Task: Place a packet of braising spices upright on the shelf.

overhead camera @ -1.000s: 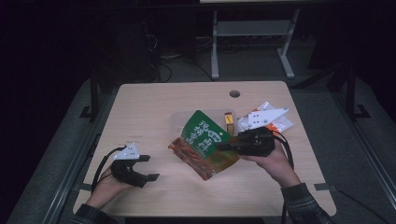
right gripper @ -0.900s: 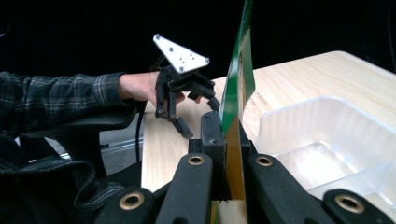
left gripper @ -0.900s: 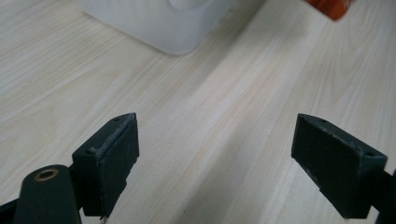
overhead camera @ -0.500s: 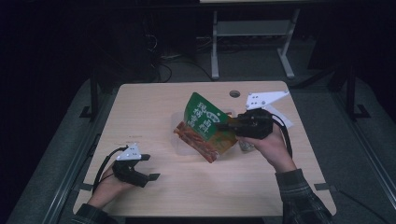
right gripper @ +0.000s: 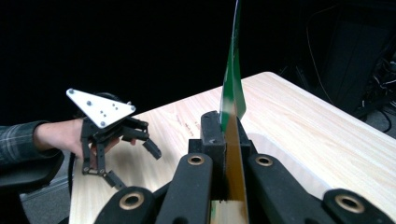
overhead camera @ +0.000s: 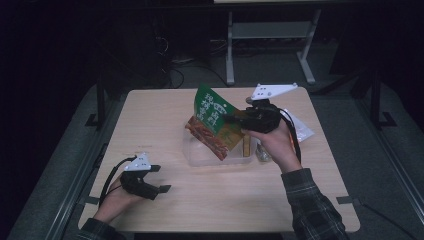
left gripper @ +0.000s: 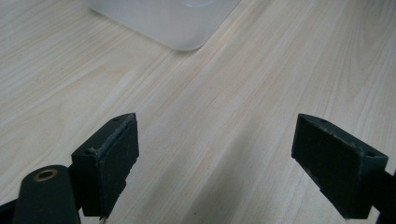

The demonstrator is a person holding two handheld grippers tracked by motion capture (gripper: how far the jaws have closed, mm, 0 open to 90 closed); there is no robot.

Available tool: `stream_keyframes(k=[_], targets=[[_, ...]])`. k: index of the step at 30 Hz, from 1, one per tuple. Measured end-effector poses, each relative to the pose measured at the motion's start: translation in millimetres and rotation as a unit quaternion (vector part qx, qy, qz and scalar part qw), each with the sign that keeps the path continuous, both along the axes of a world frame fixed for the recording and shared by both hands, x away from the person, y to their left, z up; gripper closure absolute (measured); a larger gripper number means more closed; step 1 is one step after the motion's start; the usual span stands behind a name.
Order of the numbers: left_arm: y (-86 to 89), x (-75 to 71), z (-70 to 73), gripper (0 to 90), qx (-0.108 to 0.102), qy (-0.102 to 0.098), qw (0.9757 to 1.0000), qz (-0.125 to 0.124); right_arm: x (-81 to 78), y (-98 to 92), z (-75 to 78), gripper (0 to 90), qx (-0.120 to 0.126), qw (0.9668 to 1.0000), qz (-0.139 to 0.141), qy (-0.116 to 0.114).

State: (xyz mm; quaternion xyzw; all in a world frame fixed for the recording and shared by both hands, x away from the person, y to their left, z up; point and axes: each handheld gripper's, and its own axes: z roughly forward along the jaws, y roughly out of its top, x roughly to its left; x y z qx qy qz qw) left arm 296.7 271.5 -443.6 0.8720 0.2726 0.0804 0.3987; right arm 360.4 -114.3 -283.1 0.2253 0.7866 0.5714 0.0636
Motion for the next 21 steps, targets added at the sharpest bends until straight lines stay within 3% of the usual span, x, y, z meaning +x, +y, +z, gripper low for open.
stream_keyframes(k=[14,21], targets=[[-1.2,-0.2,-1.2,14.5,0.002,0.002,1.0000,-0.005,13.0,12.0,-5.8,90.0,0.006,0.9997,-0.025,0.000],[-2.0,-0.6,-1.3,14.5,0.004,0.003,1.0000,-0.008,17.0,18.1,-11.6,90.0,-0.008,0.9993,-0.036,0.005]])
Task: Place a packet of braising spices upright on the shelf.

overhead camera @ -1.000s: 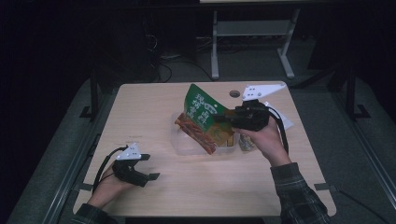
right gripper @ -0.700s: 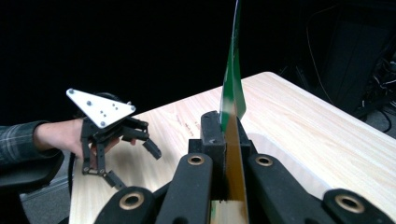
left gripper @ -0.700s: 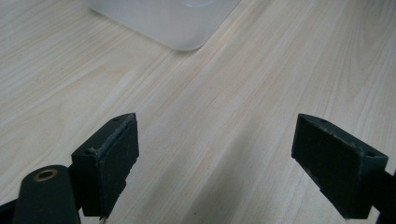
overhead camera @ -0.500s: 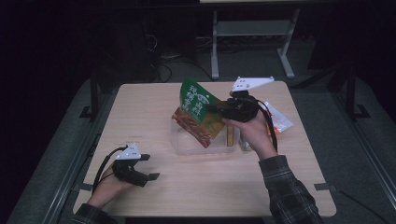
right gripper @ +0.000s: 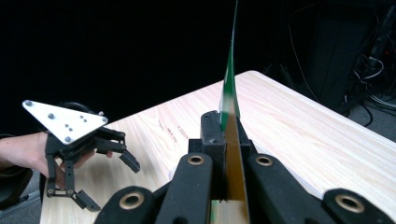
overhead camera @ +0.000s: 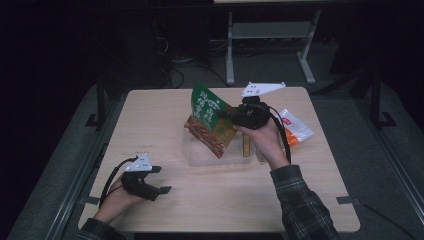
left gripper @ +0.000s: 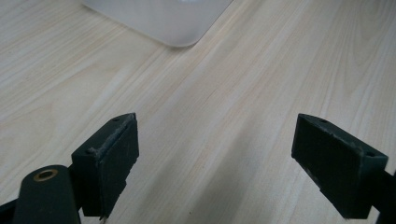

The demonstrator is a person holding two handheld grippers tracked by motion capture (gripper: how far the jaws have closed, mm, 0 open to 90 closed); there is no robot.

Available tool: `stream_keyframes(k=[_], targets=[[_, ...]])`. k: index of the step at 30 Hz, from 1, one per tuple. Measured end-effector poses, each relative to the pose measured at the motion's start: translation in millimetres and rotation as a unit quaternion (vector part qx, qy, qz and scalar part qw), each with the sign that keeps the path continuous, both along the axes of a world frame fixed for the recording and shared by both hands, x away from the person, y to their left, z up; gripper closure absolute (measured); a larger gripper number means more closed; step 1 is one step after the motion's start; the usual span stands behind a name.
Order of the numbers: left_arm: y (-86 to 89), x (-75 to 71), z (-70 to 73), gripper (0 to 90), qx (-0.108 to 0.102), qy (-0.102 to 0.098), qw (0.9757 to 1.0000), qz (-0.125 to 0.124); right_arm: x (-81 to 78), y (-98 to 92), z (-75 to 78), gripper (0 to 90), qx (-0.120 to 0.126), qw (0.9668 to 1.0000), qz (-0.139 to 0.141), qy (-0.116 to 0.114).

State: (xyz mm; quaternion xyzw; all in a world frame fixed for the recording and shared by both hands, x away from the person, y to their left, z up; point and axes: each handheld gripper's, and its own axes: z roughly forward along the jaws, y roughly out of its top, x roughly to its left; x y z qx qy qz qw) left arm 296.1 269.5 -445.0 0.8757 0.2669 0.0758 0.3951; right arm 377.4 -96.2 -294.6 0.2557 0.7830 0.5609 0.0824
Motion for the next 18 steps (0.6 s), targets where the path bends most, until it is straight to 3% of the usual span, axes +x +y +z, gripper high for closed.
stream_keyframes(k=[12,18], targets=[[-3.2,-0.6,-1.9,14.4,0.005,0.001,1.0000,-0.007,5.2,9.3,-7.3,90.0,-0.017,0.9998,-0.012,0.003],[-4.1,-1.0,-2.2,14.4,0.005,0.002,1.0000,-0.008,8.7,18.0,-12.9,90.0,-0.038,0.9991,-0.018,0.002]])
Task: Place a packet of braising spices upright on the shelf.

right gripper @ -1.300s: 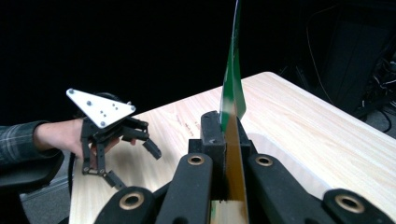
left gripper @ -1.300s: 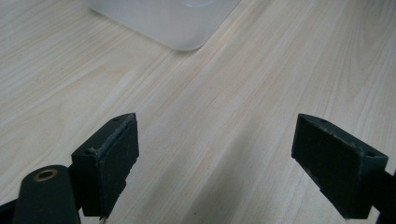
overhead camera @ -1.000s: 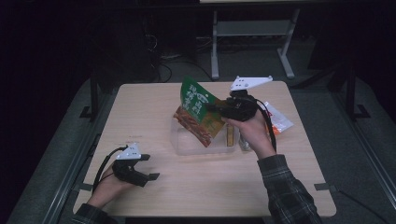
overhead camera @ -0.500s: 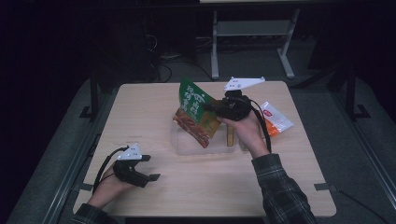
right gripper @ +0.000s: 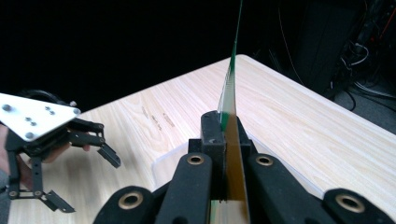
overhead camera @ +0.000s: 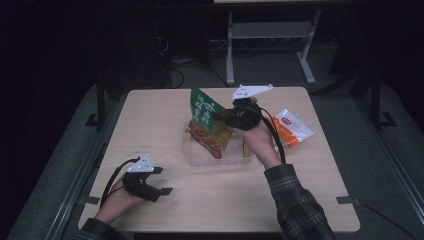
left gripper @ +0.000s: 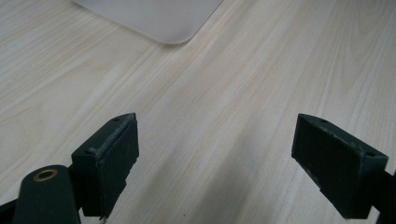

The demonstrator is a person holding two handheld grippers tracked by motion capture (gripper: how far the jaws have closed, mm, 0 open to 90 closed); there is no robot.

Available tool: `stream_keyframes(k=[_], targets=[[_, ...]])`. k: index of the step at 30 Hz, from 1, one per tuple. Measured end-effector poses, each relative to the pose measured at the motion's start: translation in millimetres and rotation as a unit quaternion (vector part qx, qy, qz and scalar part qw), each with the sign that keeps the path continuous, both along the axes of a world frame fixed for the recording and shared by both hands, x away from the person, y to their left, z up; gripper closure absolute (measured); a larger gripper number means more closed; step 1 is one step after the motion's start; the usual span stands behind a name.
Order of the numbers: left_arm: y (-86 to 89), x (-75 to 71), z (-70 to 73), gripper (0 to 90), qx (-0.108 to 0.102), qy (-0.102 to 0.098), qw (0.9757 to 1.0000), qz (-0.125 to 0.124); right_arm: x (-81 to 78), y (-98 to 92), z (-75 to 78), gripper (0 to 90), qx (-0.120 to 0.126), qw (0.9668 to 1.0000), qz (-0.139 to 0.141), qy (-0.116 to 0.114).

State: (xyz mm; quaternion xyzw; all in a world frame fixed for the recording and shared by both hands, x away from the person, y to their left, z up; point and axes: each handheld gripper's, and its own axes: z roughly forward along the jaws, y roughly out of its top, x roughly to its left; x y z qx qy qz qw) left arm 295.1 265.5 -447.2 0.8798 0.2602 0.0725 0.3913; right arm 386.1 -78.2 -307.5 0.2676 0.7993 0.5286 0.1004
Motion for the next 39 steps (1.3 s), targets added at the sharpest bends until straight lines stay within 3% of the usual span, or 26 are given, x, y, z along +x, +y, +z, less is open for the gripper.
stream_keyframes(k=[12,21,30,35,39], targets=[[-1.4,-0.3,-0.6,14.5,0.010,0.000,0.9999,-0.006,9.6,13.4,-12.6,89.8,-0.024,0.9996,-0.004,0.011],[-3.2,-0.4,-2.0,14.4,0.016,0.002,0.9998,-0.008,13.2,17.7,-14.5,86.3,-0.024,0.9997,-0.006,0.007],[-4.1,-0.6,-3.4,14.4,0.017,0.005,0.9998,-0.009,9.1,21.8,-16.8,68.6,-0.046,0.9989,-0.011,0.001],[-4.3,-0.5,-4.2,14.4,0.018,0.007,0.9998,-0.008,1.3,19.0,-20.6,46.0,-0.057,0.9981,-0.024,-0.004],[-4.1,0.1,-4.6,14.4,0.016,0.010,0.9998,-0.004,-5.7,9.8,-21.3,39.4,-0.051,0.9985,-0.022,0.005]])
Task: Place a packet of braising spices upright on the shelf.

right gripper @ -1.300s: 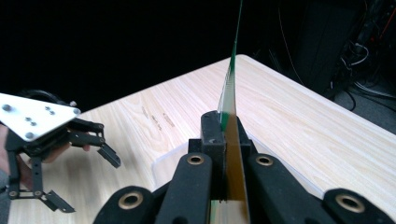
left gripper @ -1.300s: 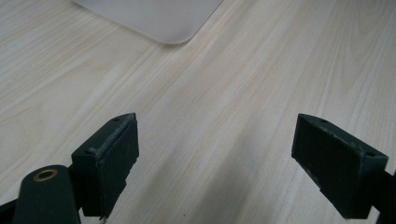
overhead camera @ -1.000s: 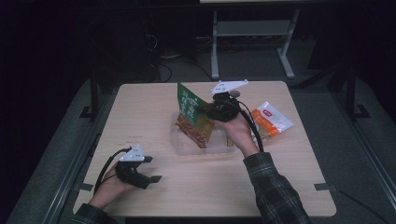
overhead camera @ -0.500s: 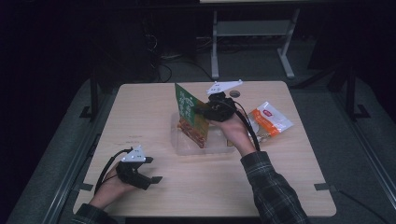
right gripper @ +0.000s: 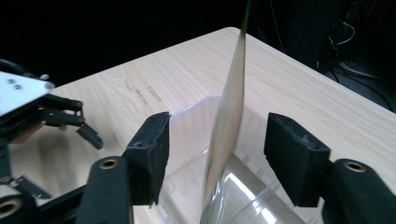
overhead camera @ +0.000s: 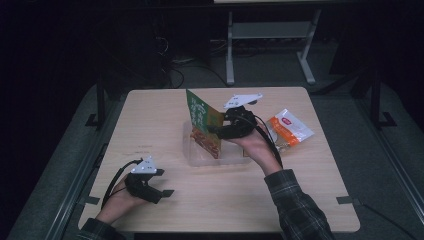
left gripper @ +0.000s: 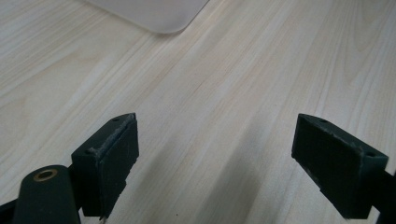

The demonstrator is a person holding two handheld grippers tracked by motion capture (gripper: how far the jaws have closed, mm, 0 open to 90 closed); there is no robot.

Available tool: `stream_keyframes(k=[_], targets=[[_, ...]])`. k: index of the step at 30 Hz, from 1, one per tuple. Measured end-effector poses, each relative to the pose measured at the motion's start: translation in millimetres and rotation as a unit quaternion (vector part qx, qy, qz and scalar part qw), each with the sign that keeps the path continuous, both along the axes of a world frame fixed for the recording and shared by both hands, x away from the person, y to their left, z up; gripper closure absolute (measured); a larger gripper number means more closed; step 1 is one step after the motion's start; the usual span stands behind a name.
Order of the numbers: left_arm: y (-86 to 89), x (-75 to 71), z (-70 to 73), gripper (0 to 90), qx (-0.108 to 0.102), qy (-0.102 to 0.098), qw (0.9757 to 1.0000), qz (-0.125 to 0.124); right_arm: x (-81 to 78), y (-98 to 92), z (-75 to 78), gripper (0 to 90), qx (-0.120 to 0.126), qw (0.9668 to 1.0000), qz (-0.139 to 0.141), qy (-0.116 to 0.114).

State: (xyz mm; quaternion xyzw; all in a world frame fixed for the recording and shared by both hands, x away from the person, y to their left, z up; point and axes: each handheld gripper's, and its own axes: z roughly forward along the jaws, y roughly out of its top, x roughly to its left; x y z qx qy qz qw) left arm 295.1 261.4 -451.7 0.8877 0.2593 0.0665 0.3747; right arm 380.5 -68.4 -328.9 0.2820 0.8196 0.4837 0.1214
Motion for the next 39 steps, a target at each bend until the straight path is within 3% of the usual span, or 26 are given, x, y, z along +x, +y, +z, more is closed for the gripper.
stream_keyframes(k=[8,20,29,31,39], targets=[[0.3,0.3,-0.4,14.4,-0.005,0.002,1.0000,0.008,-23.4,-24.3,-3.8,34.1,0.016,0.9999,-0.003,-0.001],[-0.7,-3.0,2.0,14.6,-0.008,0.000,0.9998,0.019,-57.5,-55.1,-22.7,33.1,-0.014,0.9998,0.010,0.005],[-0.9,-3.4,2.3,15.3,0.007,-0.005,1.0000,0.001,-77.2,-80.6,-49.6,33.0,-0.039,0.9988,0.009,0.029],[-1.9,-4.2,1.4,15.4,0.001,-0.003,1.0000,0.004,-81.6,-85.5,-55.1,33.0,-0.050,0.9977,0.007,0.046],[-0.4,-2.9,2.1,15.4,0.008,-0.004,1.0000,-0.002,-87.5,-107.6,-80.5,33.0,-0.080,0.9942,-0.012,0.071]])
